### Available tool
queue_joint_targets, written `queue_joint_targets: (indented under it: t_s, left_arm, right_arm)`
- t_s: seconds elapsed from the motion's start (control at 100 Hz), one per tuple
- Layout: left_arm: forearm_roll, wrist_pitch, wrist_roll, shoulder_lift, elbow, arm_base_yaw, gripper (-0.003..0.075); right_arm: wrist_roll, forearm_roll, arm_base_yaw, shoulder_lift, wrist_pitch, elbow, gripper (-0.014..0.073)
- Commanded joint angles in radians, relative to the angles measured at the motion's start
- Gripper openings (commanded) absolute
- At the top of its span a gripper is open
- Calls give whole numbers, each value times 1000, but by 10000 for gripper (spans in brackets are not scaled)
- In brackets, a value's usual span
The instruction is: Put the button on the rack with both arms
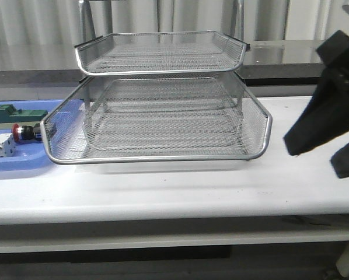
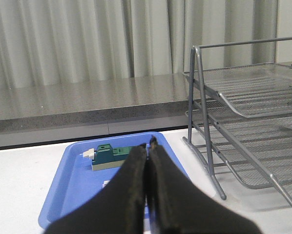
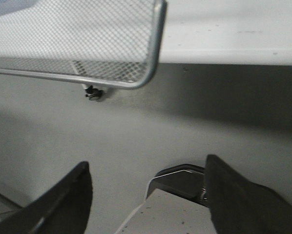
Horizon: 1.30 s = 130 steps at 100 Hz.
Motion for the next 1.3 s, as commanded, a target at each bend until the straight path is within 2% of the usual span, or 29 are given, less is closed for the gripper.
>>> queue_joint_targets:
  t_s: [0.0,0.19,0.31,0.59,0.81,1.02,1.29]
  left_arm:
    - [-7,-82,-11,10,56,1,-21]
    - [-7,-82,-11,10,56,1,-21]
    - [-7,-82,-11,10,56,1,-21]
    - [-7,-82,-11,10,56,1,-21]
    - [-7,-82,-11,10,56,1,-21]
    - [-7,-82,-11,10,56,1,-21]
    - [-7,-82,-11,10,56,1,-21]
  right_arm:
    - [134,-155,-31,-76,22,-65,500]
    - [330,-476,-79,-184,114,-176,500]
    - [406,-609,-82,-246,165,-230,500]
    - [481,-770,-82,-399,274,-250,500]
    - [505,-843,-82,-524,317,-250,478]
    - [505,-850,-82,-597,320,-250,338]
    - [505,-850,-82,-599,356,-250,37]
